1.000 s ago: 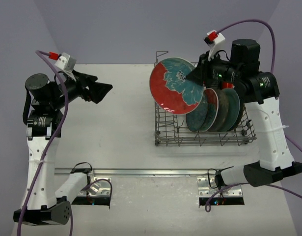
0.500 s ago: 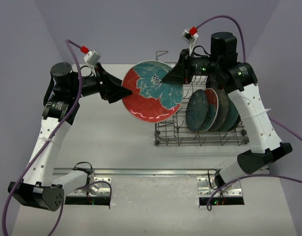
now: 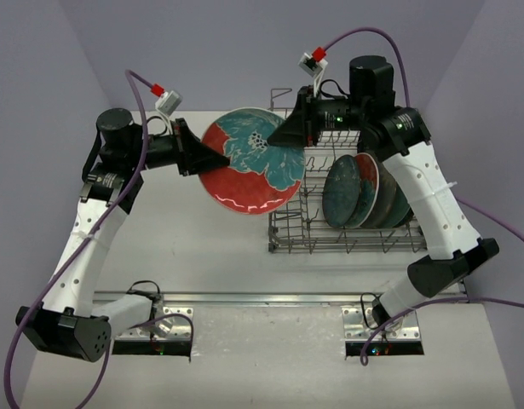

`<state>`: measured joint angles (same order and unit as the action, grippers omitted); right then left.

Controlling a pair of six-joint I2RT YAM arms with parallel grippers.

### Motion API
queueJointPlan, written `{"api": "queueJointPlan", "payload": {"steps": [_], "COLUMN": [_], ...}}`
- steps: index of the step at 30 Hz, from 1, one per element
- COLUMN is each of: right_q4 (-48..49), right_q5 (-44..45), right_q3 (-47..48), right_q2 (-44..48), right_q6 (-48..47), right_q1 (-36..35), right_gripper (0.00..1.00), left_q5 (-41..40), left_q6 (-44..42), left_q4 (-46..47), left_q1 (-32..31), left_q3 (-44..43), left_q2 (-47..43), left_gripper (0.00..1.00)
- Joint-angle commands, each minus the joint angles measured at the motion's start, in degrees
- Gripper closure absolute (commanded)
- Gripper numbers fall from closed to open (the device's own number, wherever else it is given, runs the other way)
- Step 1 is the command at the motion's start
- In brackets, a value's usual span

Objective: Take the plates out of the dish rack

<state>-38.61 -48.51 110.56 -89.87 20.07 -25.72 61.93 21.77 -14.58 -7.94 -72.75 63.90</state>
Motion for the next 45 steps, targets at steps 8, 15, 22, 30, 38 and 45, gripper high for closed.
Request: {"api": "queueJointPlan", "payload": {"steps": [8,15,22,30,38,45], "right_q4": [4.2,1.9,-2.7,-5.4,-7.8,-18.2], "right_q5": [8.7,17.3,29.3,30.5,28.9,29.1], "right_q3": [-2.0,-1.7,-3.3,-7.3,2.8,9.3], "right_q2": [3.4,3.4,2.3,0.2,-5.1,-10.2], "right_q6": [2.7,1.9,-8.5,-12.7,-11.9,-15.0], "right_q1": [0.3,11.0,14.9,15.4,17.4,18.4], "right_gripper": [0.01,0.01,0.01,0.01,0.01,0.01], "left_q5": [5.8,9.2,-1.4,-11.7,-15.7,-11.6], "left_q6": [8.3,13.7,6.1,-1.3,-10.8,-10.0], "left_q4": [8.0,10.9,3.6,0.4,-8.8,-9.0], "left_q1": [9.2,25.2,30.4,27.5,21.0,20.7], "left_q3": [8.6,1.2,-8.9,-25.3,-35.5,-44.1], "left_q2": [-5.0,6.9,28.6,47.2,59.0,68.8], "left_gripper": [1.00,1.00,1.00,1.00,1.00,1.00]}}
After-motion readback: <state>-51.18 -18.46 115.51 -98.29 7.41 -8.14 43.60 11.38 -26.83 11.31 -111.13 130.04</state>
